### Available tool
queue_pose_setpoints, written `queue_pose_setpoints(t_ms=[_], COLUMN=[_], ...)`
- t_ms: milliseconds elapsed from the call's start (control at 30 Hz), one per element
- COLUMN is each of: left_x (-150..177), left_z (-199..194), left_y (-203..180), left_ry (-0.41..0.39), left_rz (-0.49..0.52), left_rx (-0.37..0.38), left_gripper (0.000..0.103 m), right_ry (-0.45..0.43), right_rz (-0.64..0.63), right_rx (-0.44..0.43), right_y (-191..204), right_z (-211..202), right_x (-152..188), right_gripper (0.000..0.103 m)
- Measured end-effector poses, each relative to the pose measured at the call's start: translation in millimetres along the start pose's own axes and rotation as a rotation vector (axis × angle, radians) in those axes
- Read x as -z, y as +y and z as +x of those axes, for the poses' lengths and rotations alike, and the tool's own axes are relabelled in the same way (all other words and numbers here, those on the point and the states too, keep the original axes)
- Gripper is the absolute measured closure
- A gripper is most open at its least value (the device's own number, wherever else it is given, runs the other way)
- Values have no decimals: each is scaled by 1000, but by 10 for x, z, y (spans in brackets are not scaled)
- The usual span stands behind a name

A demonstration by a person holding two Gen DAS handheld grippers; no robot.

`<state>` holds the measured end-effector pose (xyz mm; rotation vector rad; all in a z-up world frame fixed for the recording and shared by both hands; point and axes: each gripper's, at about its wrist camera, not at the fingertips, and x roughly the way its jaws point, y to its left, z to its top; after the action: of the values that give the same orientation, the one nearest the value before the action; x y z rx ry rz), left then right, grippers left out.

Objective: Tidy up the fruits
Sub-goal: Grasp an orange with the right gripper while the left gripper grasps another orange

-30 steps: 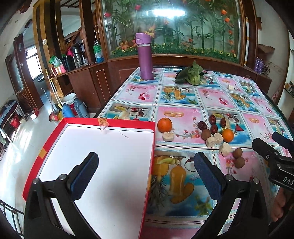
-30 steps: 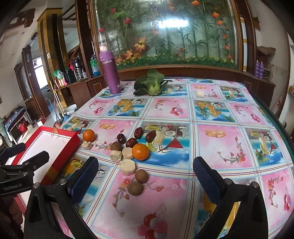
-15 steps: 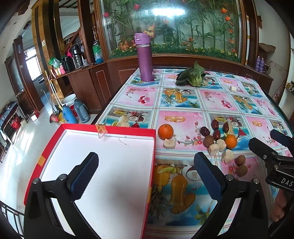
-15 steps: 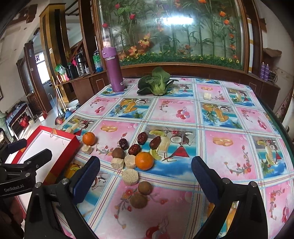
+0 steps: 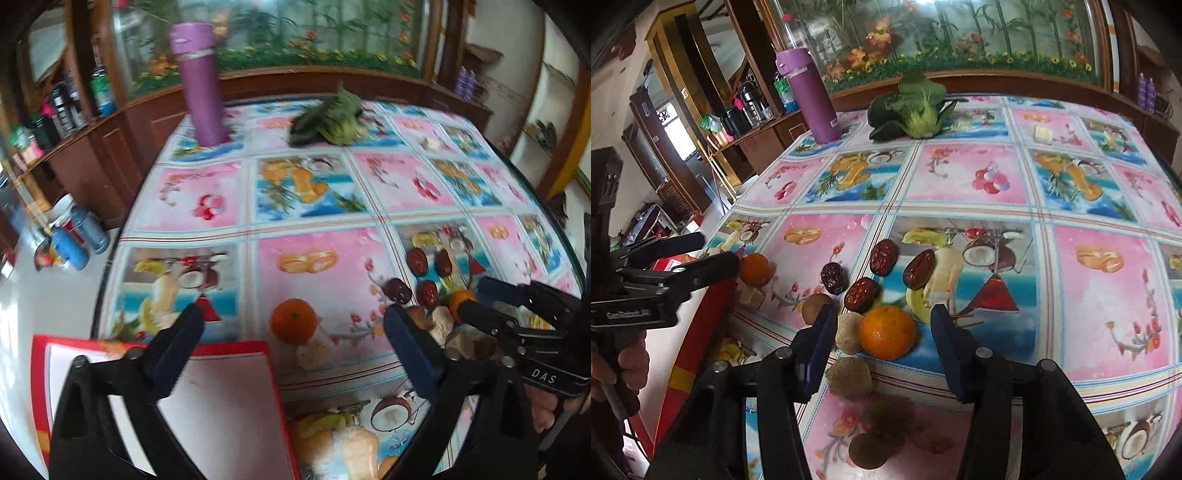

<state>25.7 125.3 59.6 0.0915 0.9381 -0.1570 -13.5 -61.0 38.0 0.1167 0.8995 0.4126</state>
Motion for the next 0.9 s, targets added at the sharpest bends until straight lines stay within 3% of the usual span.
queue_pose_setpoints(t_ms=[333,467,533,633,800,900], left_x=[-59,-65,-58,-38,-9,9], left_z=[368,419,422,430,435,428], left_y=[-76,-61,-40,-40,-108,-202], left_ry=[109,118,116,119,134,140], left_rz=[60,67,67,82,114,156], left_rx=[62,49,46,54,80,75], left_gripper=[35,38,47,53,67,67], right_ry=[31,27,24,28,42,52], right_rz=[4,-5,-10,-5,5,12], right_rx=[-13,-5,-1,-21,-30,-37], right_y=[-55,-50,-42,-48,-57,-78], right_z=[108,120,130,133,130,117], right_x=[15,7,5,4,1,4], right_gripper=[56,58,60,66,69,72])
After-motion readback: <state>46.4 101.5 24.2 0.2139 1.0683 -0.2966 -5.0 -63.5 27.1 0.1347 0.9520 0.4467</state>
